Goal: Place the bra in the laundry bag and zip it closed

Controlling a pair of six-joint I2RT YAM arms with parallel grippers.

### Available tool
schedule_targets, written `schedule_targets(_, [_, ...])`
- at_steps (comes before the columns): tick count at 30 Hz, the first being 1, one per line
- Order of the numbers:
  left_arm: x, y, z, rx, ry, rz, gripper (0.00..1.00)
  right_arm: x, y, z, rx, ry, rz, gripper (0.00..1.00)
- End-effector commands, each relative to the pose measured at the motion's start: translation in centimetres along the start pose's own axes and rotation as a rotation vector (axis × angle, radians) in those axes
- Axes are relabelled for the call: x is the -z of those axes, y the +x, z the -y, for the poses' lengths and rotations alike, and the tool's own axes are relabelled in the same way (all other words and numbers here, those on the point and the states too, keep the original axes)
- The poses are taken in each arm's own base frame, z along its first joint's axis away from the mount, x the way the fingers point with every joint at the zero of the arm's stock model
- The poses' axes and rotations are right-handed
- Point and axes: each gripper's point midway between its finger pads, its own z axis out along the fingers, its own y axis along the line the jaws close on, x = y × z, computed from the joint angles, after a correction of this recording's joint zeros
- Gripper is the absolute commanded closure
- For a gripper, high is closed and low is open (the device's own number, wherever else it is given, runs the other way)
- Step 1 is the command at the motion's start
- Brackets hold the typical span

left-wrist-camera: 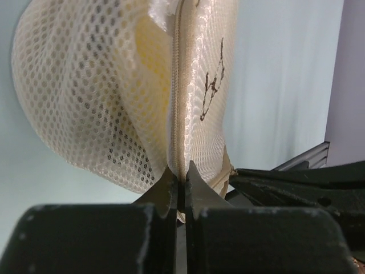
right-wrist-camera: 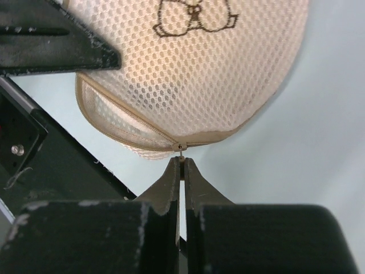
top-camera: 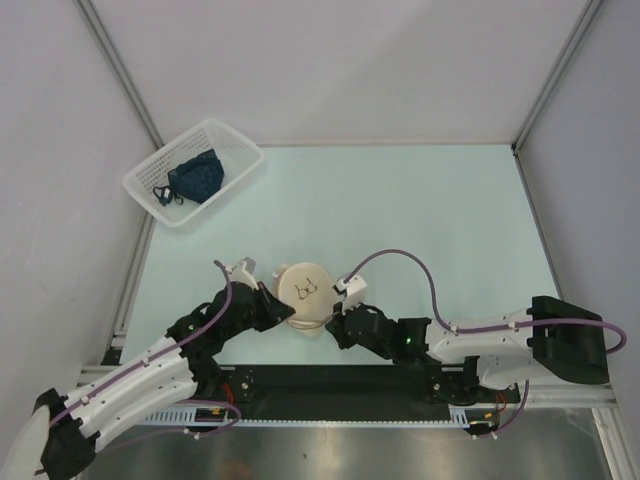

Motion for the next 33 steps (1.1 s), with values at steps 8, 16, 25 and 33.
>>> schedule_targets(8, [1.8,-3.7,2.7,-0.008,0.087,0.105,1.0,0.8,3.1,7.3,0.016,0.204,-0.08,1.0])
schedule_targets(16, [1.1,-2.4,6.0,-0.14,0.247,-0.003,1.0,3.0,-2.5,0.9,-0.072,-0.05,-0.013,0.57])
schedule_targets(25, [2.0,-3.2,10.6,-0.365,0.465,0.012,1.0,5.6,-7.3,5.5,-0.402,-0.095,0.051,0.14])
schedule_targets(33, [3.3,-3.1,13.0,-0.422,0.596,0.008,1.0,3.7,-7.1,5.6,-0.471,-0.348,-0.032,0.11])
